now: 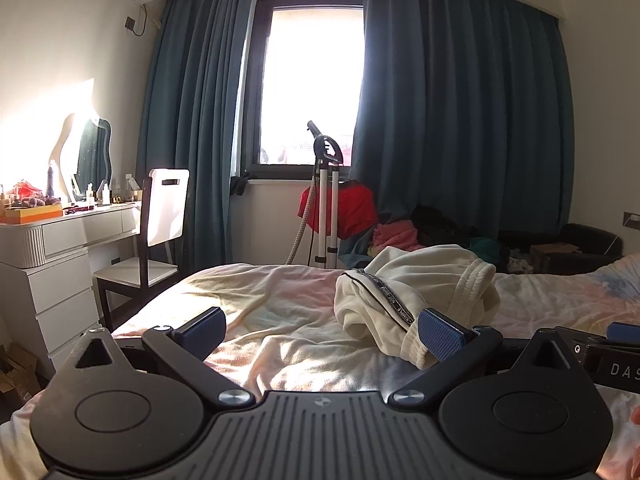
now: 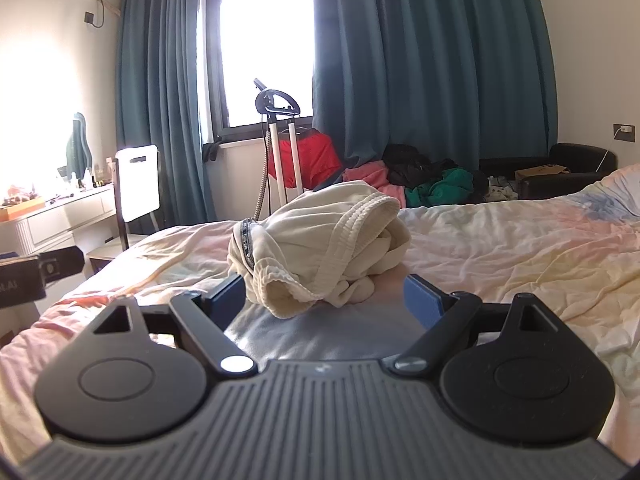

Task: Fold clothes
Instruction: 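Approach the cream sweatpants on the bed with both grippers open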

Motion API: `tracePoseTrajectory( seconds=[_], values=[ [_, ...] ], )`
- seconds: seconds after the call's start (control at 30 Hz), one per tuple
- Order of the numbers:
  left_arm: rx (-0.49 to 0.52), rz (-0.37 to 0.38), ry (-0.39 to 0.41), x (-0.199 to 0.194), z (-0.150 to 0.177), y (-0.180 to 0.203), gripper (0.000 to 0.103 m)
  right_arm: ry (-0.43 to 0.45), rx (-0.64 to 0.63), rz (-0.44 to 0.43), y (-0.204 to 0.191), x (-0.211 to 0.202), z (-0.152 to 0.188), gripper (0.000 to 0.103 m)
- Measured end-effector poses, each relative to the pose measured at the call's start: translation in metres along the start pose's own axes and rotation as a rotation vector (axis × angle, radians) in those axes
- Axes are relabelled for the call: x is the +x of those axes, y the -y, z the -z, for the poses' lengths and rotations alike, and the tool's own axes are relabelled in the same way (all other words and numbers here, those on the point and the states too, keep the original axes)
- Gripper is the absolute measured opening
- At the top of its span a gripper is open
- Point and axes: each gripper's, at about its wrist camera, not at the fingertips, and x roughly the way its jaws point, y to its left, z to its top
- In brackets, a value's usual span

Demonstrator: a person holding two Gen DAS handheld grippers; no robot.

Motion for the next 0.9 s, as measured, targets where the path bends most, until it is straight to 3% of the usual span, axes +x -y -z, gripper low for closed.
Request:
tracePoseTrajectory(
  seconds=[0.9],
  values=[
    [0.018, -0.019, 0.004, 0.003, 0.001, -0.002, 0.103, 0.004, 0.010, 0.025, -0.011, -0.004, -0.004, 0.087]
  ],
)
